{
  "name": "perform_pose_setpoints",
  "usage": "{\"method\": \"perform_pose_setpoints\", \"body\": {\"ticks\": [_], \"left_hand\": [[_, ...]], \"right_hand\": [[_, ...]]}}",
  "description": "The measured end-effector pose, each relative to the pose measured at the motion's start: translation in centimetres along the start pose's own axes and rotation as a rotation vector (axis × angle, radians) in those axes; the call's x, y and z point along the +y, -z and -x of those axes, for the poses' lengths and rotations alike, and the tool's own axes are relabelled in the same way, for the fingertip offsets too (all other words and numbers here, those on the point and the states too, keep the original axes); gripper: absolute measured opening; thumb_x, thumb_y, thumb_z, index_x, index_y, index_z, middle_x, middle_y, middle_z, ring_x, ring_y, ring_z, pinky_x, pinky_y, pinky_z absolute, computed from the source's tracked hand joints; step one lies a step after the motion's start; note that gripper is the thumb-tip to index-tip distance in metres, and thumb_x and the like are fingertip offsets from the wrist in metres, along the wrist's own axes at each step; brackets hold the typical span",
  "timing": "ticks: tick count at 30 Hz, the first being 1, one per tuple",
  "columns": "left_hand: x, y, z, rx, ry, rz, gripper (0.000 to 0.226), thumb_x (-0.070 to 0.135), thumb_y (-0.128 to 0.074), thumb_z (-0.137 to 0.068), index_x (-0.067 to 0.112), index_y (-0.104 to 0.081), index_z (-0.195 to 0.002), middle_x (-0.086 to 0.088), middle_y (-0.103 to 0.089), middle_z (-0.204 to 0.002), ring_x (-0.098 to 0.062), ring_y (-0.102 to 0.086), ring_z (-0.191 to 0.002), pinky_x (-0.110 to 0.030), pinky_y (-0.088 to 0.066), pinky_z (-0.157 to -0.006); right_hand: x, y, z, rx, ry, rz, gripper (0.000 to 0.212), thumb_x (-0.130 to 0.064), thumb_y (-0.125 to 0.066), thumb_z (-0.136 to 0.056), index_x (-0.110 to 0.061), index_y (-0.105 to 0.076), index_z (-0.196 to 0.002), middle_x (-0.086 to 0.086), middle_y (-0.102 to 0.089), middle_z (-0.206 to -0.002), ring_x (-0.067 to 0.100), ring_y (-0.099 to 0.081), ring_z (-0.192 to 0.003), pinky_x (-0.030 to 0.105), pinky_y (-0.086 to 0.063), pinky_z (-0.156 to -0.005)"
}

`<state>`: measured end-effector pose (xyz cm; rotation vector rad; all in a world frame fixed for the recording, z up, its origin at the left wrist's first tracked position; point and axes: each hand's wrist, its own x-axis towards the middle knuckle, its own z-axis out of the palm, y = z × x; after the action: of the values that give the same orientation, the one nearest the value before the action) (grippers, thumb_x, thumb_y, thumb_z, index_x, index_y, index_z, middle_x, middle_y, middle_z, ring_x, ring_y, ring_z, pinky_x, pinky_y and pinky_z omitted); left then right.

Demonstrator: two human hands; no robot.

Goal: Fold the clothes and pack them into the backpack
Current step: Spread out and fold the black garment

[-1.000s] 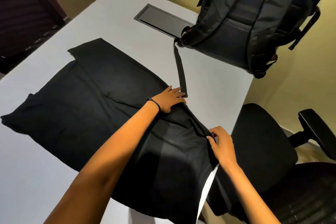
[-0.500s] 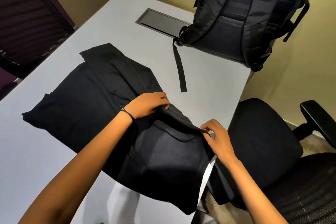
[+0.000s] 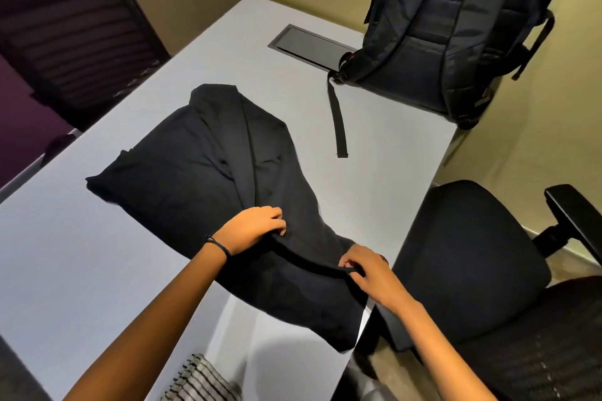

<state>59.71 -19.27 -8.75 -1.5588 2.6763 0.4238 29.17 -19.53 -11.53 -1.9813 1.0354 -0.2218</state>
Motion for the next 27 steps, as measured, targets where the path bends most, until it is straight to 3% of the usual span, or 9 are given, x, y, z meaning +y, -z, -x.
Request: {"method": "perform_pose_setpoints", "body": {"ticks": [6,9,12,13,17,23,27], "left_hand": [[2.0,-3.1,1.6,-0.012,0.079,-0.008,0.022,0.009,-0.053,-0.084,0.019,-0.063,-0.101,-0.005,-0.059,-0.096,-0.024,-0.058,-0.077,-0.031,-0.046,-0.063],[2.3,-4.4,2.2,-0.026,0.124,0.047,0.028,0.006,-0.058,-0.085,0.017,-0.067,-0.109,-0.008,-0.063,-0.106,-0.028,-0.061,-0.087,-0.036,-0.053,-0.079],[2.6,-4.3,2.5,-0.069,0.163,0.118,0.035,0.007,-0.050,-0.093,0.016,-0.059,-0.125,-0.007,-0.053,-0.132,-0.026,-0.051,-0.117,-0.038,-0.031,-0.113],[2.6,-4.2,2.6,-0.063,0.187,0.149,0.036,0.008,-0.048,-0.094,0.016,-0.056,-0.128,-0.006,-0.048,-0.138,-0.024,-0.045,-0.125,-0.033,-0.024,-0.116],[1.4,-3.3,3.7,0.105,0.280,0.241,0.036,0.008,-0.050,-0.093,0.016,-0.058,-0.127,-0.005,-0.043,-0.143,-0.023,-0.038,-0.133,-0.029,-0.027,-0.112],[-1.5,-1.8,4.7,0.190,0.451,0.311,0.036,0.015,-0.048,-0.095,0.021,-0.055,-0.130,0.000,-0.039,-0.146,-0.017,-0.034,-0.135,-0.024,-0.021,-0.113],[-4.1,-0.7,4.6,0.211,0.557,0.363,0.038,0.017,-0.046,-0.096,0.023,-0.052,-0.133,0.002,-0.035,-0.148,-0.015,-0.030,-0.136,-0.024,-0.020,-0.112]], "right_hand": [[1.5,-1.5,0.8,-0.063,0.009,0.206,0.033,0.005,-0.050,-0.078,-0.020,-0.061,-0.096,-0.007,-0.055,-0.097,0.010,-0.048,-0.090,0.021,-0.038,-0.080],[2.1,-1.6,0.6,-0.144,-0.056,0.289,0.030,-0.005,-0.054,-0.085,-0.019,-0.060,-0.111,-0.003,-0.054,-0.109,0.015,-0.049,-0.102,0.019,-0.036,-0.084],[1.5,-1.0,-0.6,-0.299,-0.124,0.321,0.030,-0.034,-0.058,-0.089,-0.022,-0.057,-0.117,-0.005,-0.053,-0.112,0.012,-0.049,-0.106,0.024,-0.039,-0.089],[1.0,-0.7,-1.1,-0.302,-0.145,0.298,0.029,-0.038,-0.056,-0.089,-0.023,-0.059,-0.114,-0.006,-0.056,-0.109,0.010,-0.051,-0.102,0.026,-0.042,-0.088],[-1.2,0.3,-4.4,-0.190,-0.155,0.178,0.016,-0.031,-0.051,-0.093,-0.026,-0.065,-0.097,-0.013,-0.065,-0.099,0.007,-0.058,-0.091,0.029,-0.047,-0.085],[-4.4,0.3,-12.2,0.013,-0.130,-0.027,0.016,-0.018,-0.053,-0.093,-0.024,-0.067,-0.092,-0.007,-0.067,-0.096,0.010,-0.061,-0.085,0.026,-0.049,-0.081],[-6.3,-0.6,-18.8,0.054,-0.085,-0.118,0.016,-0.013,-0.053,-0.093,-0.020,-0.067,-0.098,-0.005,-0.065,-0.100,0.011,-0.060,-0.094,0.022,-0.047,-0.087]]}}
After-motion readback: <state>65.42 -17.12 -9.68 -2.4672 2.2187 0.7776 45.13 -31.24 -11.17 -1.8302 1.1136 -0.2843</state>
